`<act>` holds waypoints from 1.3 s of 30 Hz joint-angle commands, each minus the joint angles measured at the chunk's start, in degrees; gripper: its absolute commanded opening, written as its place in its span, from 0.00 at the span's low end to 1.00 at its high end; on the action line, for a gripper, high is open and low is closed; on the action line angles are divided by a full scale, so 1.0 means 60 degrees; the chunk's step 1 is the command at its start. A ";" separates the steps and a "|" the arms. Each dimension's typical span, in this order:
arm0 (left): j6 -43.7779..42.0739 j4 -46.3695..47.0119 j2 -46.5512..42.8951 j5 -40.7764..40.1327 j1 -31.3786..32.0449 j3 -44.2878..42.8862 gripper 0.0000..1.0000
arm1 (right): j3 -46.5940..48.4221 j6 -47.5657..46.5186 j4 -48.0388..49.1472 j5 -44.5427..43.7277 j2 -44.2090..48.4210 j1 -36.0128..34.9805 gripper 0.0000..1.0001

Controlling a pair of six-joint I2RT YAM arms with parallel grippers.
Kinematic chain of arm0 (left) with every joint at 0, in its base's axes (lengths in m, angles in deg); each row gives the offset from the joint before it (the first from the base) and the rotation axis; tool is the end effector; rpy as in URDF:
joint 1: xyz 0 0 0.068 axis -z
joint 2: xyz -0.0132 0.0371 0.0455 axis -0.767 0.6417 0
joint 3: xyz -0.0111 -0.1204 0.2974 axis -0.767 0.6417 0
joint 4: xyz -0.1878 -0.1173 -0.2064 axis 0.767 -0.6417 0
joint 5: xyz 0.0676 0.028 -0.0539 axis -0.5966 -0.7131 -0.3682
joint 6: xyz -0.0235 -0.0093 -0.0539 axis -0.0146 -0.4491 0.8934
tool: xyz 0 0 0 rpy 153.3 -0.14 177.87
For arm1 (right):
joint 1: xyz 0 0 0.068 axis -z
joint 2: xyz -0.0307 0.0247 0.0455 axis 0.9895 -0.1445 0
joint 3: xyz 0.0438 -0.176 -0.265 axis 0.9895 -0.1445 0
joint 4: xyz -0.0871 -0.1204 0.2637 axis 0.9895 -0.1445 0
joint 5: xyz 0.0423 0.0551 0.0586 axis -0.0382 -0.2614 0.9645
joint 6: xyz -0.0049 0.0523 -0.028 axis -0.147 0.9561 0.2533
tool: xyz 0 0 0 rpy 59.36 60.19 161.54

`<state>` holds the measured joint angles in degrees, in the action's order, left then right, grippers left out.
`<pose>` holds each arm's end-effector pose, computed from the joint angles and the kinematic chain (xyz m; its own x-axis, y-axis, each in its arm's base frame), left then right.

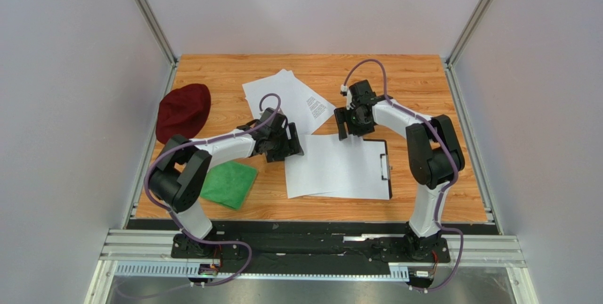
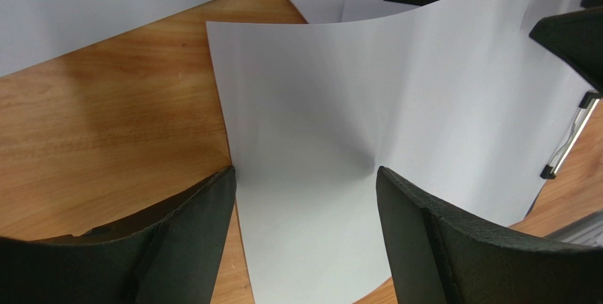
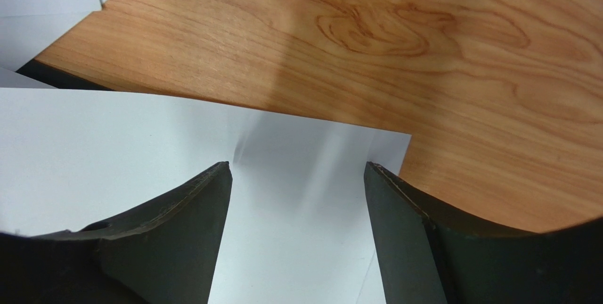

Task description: Put the files into the folder

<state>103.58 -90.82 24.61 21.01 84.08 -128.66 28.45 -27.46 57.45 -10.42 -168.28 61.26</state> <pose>0.3062 -0.2110 0.1748 -0.8992 -0.2901 -0.3277 -0.1096 0.8742 -0.4731 0.4172 0.1605 0.1825 -0.8833 -0.2694 -0.3837 -0.3366 0.9341 0.1190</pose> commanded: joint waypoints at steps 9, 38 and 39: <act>-0.0454 -0.0199 0.0753 0.0438 0.0003 -0.0316 0.82 | -0.0413 0.0855 -0.0345 -0.1334 0.1812 -0.0009 0.75; -0.0776 -0.0301 0.1486 0.0878 0.0003 -0.1004 0.81 | 0.0249 0.1747 0.0036 -0.2284 -0.0195 0.0094 0.84; -0.0776 -0.0302 0.1471 0.0863 0.0003 -0.0990 0.81 | 0.0161 0.1820 -0.0051 -0.2271 -0.0122 0.0094 0.84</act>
<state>100.43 -90.18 30.73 27.13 84.06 -135.13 31.68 -18.89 57.04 -22.44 -171.19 61.53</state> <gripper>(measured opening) 0.811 0.847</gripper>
